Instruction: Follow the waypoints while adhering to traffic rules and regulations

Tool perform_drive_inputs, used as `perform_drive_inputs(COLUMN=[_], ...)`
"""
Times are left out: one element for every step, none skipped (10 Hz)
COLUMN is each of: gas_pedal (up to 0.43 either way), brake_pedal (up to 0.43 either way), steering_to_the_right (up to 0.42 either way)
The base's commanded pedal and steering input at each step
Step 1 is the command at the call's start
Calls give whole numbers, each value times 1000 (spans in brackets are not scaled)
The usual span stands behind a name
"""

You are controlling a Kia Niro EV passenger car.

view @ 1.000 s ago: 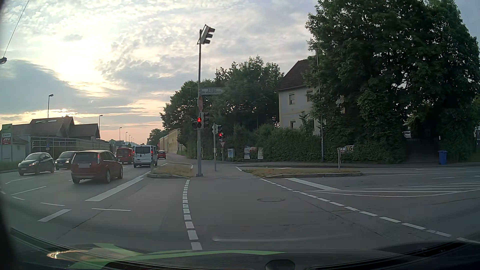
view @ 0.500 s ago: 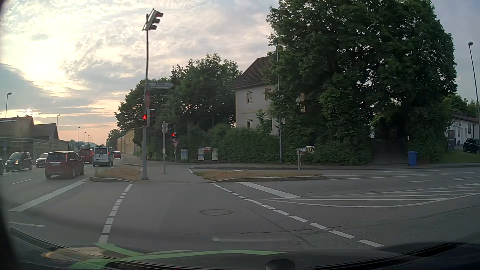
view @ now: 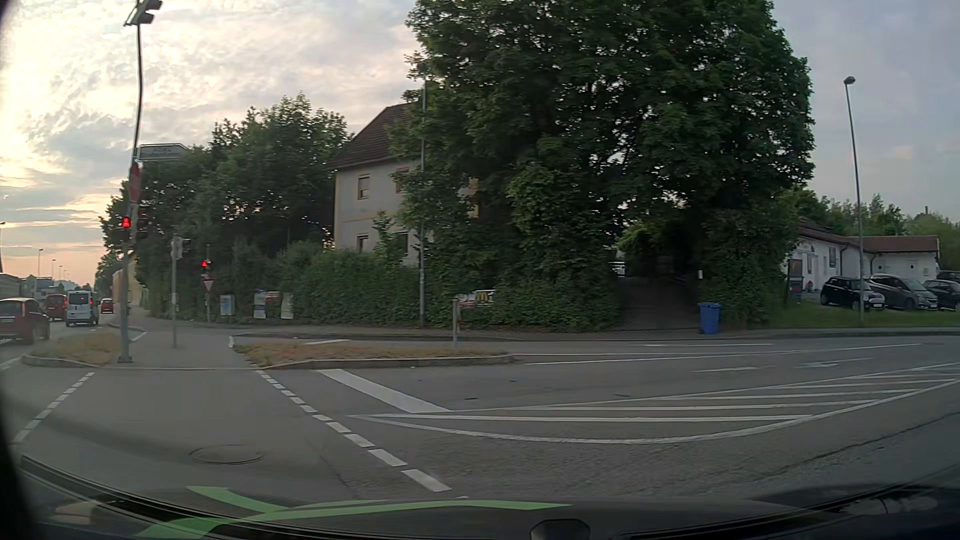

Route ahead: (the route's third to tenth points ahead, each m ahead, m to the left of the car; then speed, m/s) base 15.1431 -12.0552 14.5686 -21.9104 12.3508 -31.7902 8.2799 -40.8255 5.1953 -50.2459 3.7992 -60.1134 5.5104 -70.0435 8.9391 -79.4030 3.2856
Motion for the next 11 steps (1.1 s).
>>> perform_drive_inputs(gas_pedal=[67,98,110,110,110,110,79,20,28,47,130], brake_pedal=[0,0,0,0,0,0,0,0,0,0,0], steering_to_the_right=[663,658,650,641,631,620,605,589,576,569,562])
